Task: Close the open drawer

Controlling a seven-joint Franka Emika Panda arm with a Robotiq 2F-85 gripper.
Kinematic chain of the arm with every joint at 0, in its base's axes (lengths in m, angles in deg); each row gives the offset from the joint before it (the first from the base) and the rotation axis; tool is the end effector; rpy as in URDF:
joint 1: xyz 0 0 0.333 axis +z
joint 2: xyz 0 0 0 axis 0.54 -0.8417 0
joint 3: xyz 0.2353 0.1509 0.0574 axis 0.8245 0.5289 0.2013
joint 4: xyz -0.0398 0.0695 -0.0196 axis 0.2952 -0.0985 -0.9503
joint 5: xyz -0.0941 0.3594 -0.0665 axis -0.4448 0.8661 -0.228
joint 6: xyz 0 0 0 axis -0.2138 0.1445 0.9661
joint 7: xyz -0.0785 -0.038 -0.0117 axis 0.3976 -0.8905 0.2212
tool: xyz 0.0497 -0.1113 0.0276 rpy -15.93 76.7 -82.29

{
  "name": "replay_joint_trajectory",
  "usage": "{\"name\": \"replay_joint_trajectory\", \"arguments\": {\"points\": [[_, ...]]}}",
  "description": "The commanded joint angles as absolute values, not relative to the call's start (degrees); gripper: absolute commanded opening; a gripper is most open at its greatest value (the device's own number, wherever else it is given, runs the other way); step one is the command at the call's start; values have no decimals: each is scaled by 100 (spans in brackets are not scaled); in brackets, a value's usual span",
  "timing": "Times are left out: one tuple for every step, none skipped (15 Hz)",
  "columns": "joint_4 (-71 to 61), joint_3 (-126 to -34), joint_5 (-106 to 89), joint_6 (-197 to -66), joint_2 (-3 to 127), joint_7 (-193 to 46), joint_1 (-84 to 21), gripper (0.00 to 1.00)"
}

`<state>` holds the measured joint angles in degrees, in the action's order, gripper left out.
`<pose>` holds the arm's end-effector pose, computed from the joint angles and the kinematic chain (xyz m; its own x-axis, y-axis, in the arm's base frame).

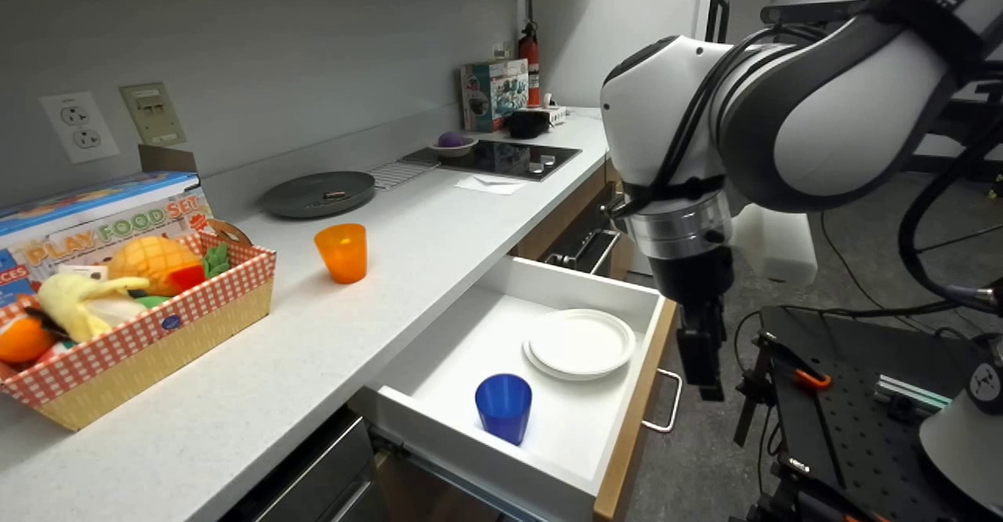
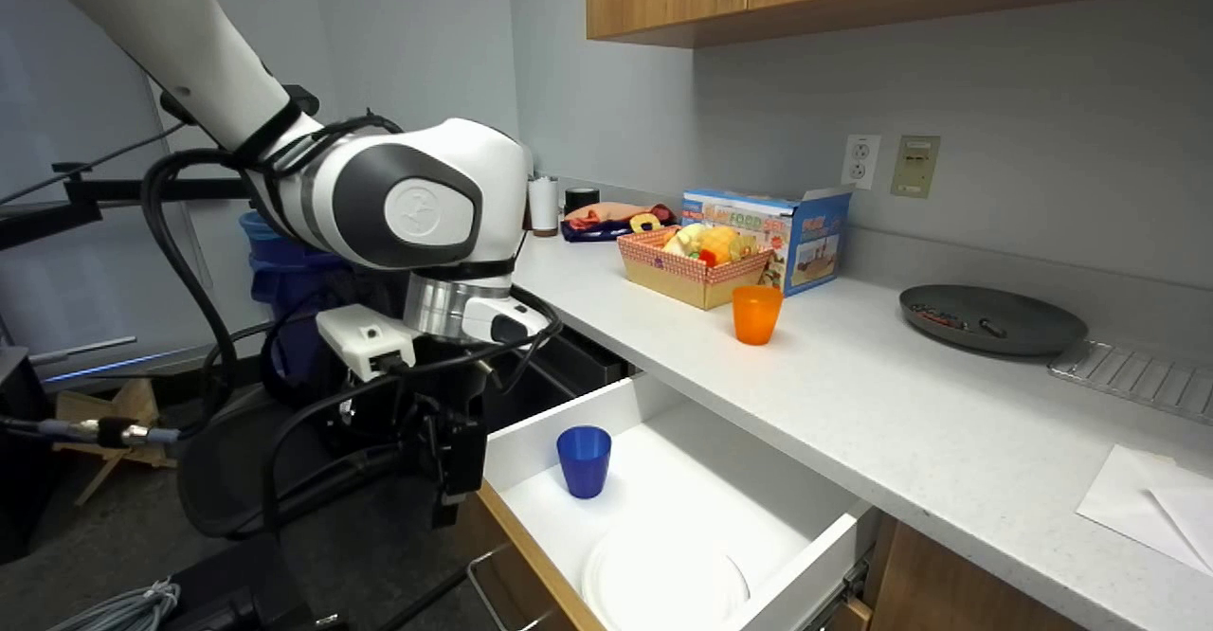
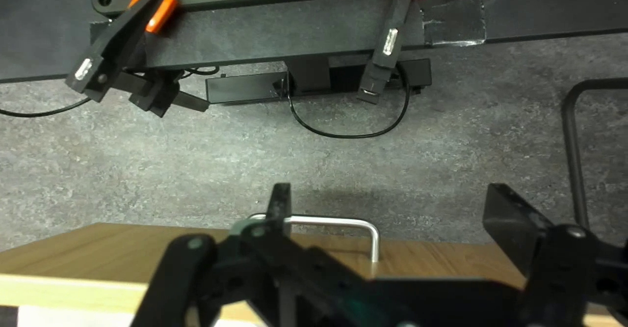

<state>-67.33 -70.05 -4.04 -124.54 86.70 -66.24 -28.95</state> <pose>0.3509 0.0586 0.2191 0.9461 -0.0740 -0.3153 -0.0547 -0.9961 0.0696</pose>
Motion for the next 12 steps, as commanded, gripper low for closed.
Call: {"name": "replay_joint_trajectory", "arguments": {"points": [[-6375, -7003, -114, -12772, 7934, -6714, -2800, 100], [-6305, -7009, -33, -12841, 7780, -6735, -2790, 100], [-6223, -7012, 63, -12923, 7601, -6764, -2783, 100], [-6147, -7010, 137, -13015, 7449, -6774, -2781, 100], [-6057, -7008, 220, -13075, 7296, -6801, -2781, 100], [-5962, -7005, 305, -13130, 7146, -6828, -2784, 100], [-5867, -7002, 372, -13189, 7008, -6834, -2789, 100], [-5768, -7000, 450, -13248, 6878, -6837, -2797, 100], [-5677, -6999, 512, -13325, 6768, -6827, -2803, 100], [-5594, -6999, 555, -13409, 6674, -6804, -2805, 100], [-5501, -6999, 595, -13504, 6571, -6784, -2807, 100], [-5419, -6998, 623, -13496, 6490, -6789, -2808, 100]]}}
